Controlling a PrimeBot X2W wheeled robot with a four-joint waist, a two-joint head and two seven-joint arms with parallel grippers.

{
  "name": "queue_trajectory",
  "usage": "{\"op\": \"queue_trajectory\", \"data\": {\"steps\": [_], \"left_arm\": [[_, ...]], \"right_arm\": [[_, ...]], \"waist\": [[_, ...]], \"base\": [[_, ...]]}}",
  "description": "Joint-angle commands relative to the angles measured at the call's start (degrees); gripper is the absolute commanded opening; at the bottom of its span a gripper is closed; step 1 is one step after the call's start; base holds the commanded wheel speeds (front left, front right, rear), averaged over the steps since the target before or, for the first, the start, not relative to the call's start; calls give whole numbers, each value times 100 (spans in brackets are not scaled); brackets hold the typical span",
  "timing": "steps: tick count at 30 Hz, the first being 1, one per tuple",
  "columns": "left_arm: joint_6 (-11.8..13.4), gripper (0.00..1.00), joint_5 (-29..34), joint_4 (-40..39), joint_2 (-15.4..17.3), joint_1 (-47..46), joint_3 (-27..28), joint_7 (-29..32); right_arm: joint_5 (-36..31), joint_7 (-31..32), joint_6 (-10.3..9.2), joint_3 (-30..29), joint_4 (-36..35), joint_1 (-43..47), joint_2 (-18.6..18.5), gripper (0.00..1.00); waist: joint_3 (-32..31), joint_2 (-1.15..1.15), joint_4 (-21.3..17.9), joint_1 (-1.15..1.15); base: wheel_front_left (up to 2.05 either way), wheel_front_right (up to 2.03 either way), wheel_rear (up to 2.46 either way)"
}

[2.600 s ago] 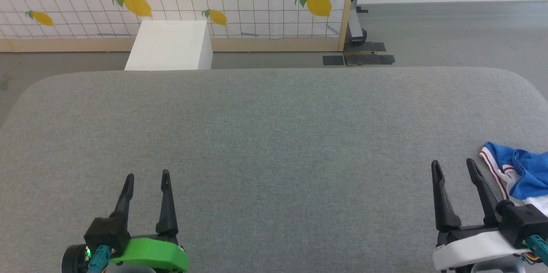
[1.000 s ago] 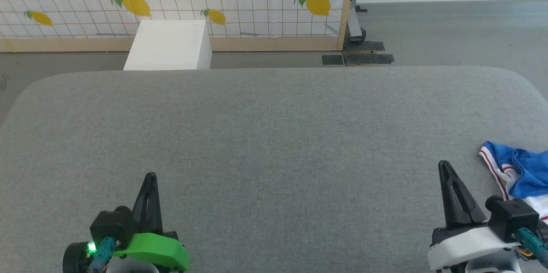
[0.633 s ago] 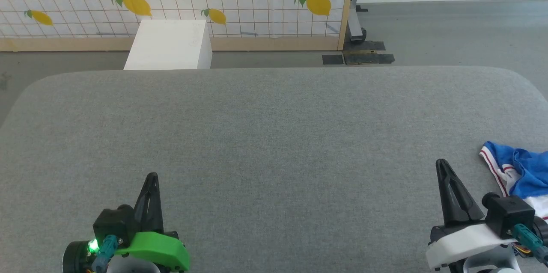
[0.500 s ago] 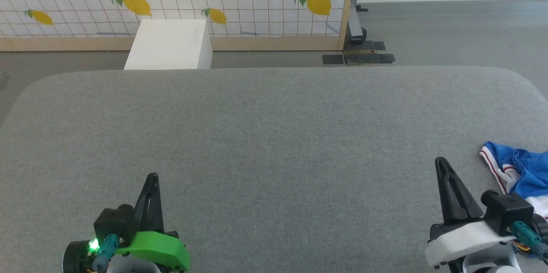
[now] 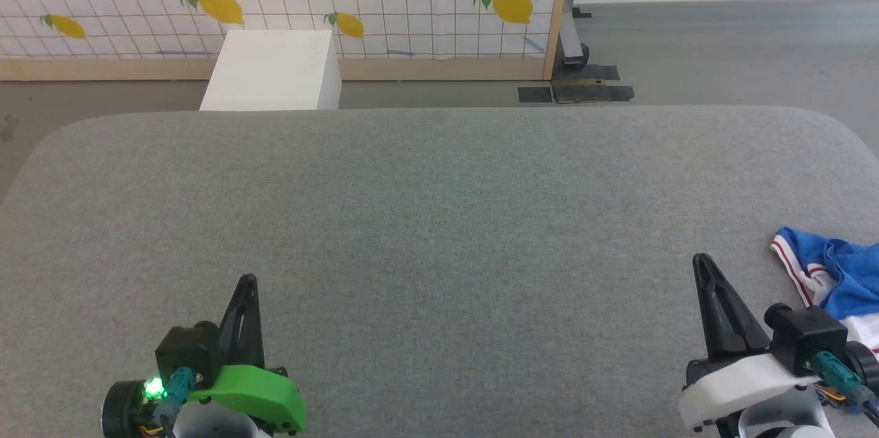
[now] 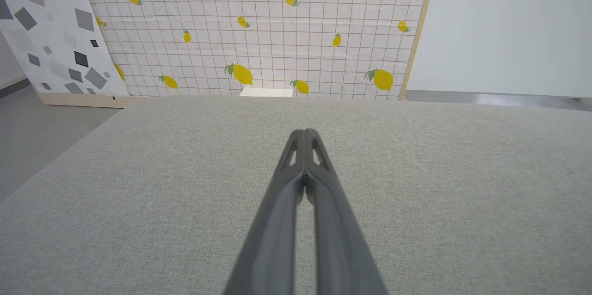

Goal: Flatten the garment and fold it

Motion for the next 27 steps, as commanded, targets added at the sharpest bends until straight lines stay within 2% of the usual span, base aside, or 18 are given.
{"op": "queue_trajectory", "data": {"steps": [1, 27], "left_arm": [[22, 0, 71, -27, -6, -98, -8, 41], [32, 0, 262, -63, -9, -170, -20, 342]], "right_arm": [[-53, 45, -5, 18, 23, -118, 7, 0], [-191, 275, -7, 88, 42, -220, 10, 0]], "waist": [[1, 0, 1, 0], [16, 0, 20, 0]], "base": [[0, 0, 0], [0, 0, 0]]}}
